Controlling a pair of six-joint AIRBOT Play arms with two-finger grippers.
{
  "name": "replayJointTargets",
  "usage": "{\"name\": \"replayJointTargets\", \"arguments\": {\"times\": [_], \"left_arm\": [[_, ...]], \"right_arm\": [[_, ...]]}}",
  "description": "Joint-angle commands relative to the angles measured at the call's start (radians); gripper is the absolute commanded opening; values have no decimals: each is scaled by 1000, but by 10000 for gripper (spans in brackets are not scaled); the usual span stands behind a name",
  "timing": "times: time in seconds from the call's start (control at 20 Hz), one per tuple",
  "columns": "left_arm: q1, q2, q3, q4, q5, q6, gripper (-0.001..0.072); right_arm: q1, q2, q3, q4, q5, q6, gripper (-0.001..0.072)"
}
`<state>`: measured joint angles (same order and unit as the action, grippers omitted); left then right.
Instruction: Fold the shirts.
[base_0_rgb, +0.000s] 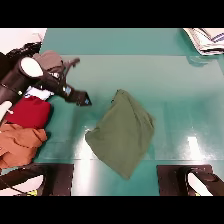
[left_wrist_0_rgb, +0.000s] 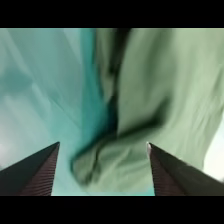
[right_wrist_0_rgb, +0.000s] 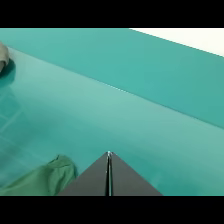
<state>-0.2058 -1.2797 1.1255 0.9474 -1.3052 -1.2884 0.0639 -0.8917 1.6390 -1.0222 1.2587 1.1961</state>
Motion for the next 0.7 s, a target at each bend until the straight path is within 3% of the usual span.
{"name": "replayJointTargets", "arguments": {"times": [0.0,0.25,0.5,0.55,0.6,0.65], "left_arm": [[29,1,-250,-99,21,50,636],[24,1,-404,-185,74,179,636],[-110,0,-430,-155,153,192,634],[-121,0,-429,-141,150,164,485],[-121,0,-429,-130,140,151,166],[-117,0,-421,-110,124,146,35]], "right_arm": [[1,0,-18,1,-4,0,18],[1,1,-101,2,-23,0,18],[1,1,-147,2,-64,0,18],[1,1,-152,2,-71,0,18],[1,0,-152,2,-72,0,18],[1,0,-152,2,-75,0,18]]}}
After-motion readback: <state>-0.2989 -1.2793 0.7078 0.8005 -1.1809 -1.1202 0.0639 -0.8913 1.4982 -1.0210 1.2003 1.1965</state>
